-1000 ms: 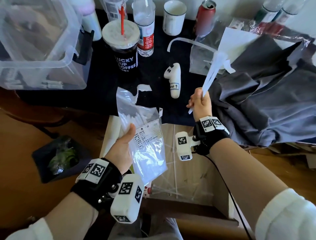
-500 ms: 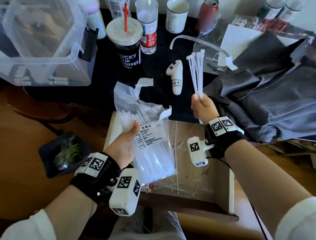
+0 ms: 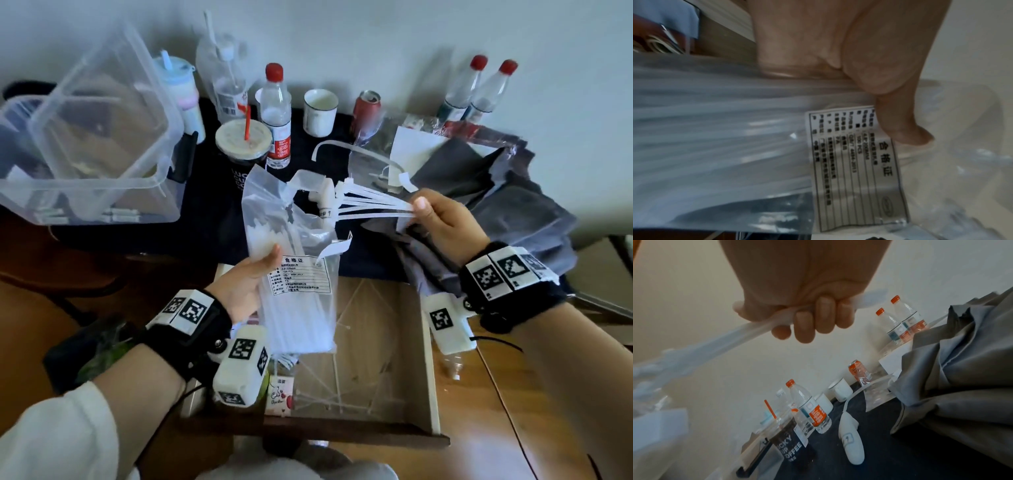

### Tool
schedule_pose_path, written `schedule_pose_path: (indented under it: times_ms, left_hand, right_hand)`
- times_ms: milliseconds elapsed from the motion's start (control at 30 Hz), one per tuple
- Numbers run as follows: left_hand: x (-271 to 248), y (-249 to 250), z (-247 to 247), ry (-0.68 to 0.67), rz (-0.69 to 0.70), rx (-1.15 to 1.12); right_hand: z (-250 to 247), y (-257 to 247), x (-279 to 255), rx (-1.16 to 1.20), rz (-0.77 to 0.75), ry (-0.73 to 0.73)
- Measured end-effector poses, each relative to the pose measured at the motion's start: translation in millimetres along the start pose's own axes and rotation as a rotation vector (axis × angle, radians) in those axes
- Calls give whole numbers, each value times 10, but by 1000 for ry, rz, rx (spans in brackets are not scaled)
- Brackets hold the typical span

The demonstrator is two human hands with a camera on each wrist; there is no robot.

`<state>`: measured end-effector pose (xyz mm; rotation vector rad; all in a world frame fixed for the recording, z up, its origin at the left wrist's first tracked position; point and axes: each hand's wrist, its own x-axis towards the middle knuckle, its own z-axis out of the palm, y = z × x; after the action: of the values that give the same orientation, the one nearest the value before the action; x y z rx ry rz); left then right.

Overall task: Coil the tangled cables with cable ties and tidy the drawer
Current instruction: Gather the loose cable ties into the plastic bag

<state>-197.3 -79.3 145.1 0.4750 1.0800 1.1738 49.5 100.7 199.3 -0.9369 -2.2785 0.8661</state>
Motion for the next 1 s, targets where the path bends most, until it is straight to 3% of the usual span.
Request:
schedule_pose_path:
  times_ms: [133,233,367,567,767,1000]
  left_hand:
    - [20,95,26,-30,3,-10]
    - [27,132,39,-49,11,9]
    - [-4,174,26,-78,-14,51]
    - [-36,223,-1,-122,-66,124]
    - [-12,224,-4,-108,-117,196]
    - [9,227,4,-88,-170,391]
  right_hand:
    - [-87,-58,-12,29,-23,18]
    - [-75,-124,7,-5,3,-74]
    - [-102,-274,21,-255,-17,-216]
    - [-234,-493,102,-451,-76,-136]
    - [-292,-539,197,-522,-341,-121]
    - [-316,-708,273,-593,-314,-284]
